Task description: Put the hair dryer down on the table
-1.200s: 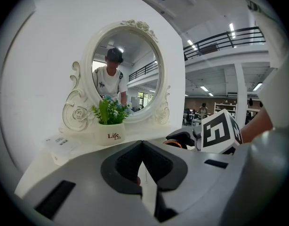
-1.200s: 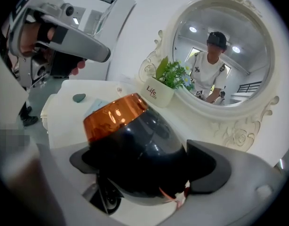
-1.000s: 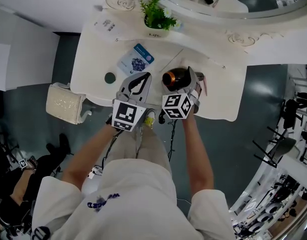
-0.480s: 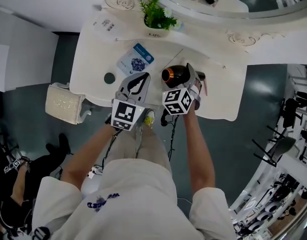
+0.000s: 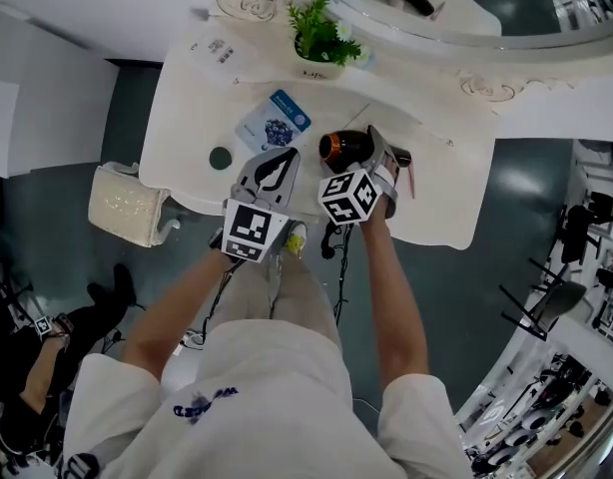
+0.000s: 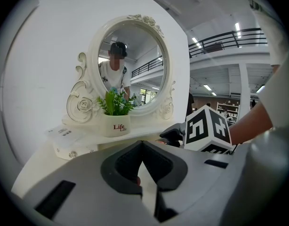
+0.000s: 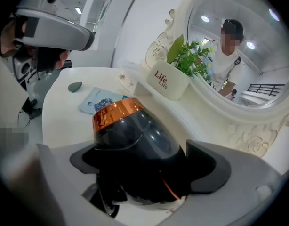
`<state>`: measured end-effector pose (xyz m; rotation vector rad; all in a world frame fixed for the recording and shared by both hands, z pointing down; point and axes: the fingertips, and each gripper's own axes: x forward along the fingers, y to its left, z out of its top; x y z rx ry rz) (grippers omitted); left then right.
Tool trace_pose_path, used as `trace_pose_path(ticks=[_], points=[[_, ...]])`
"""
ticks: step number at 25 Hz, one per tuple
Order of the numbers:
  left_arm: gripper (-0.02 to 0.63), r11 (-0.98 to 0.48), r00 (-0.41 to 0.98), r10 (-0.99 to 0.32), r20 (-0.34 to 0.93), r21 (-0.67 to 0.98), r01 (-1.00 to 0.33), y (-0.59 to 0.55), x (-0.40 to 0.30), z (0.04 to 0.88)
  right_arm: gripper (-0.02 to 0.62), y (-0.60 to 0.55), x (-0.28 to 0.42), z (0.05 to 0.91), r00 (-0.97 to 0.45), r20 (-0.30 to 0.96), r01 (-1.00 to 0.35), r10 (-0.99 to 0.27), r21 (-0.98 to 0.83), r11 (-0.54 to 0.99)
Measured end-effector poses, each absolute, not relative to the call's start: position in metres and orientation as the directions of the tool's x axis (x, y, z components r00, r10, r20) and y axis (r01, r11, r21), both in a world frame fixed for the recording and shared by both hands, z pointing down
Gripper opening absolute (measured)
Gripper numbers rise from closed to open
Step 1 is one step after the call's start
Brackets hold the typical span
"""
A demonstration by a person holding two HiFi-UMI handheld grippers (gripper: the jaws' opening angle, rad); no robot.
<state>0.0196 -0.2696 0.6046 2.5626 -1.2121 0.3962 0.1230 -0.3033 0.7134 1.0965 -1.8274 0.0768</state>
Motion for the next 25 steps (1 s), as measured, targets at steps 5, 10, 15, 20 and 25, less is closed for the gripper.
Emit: trace_pose_path(ticks=[5,10,15,20,25], points=[[0.009,-0.606,0.607,-0.705,0.367,0.134,-0.784,-0.272,0.020,0.611,0.552,-0.310,0.122,0.716,-0.126,0.766,-0.716,-0.631,0.370,0.592],[0.009,-0.594,0.595,-0.709,0.378,0.136,-0.793,-0.279,0.016,0.620,0.549,-0.318,0.121,0.721,-0.131,0.772,-0.723,-0.622,0.355,0.593],[0.009,-0.584,0.585,-0.711,0.390,0.137,-0.800,-0.286,0.012,0.626,0.545,-0.322,0.119,0.727,-0.132,0.780,-0.720,-0.612,0.349,0.600],[0.009,-0.580,0.584,-0.708,0.398,0.143,-0.802,-0.289,0.013,0.631,0.540,-0.324,0.119,0.734,-0.133,0.787,-0.721,-0.602,0.340,0.604],[0.009,-0.583,0.587,-0.701,0.404,0.149,-0.799,-0.290,0.018,0.635,0.540,-0.326,0.117,0.741,-0.127,0.792,-0.715,-0.598,0.345,0.608]])
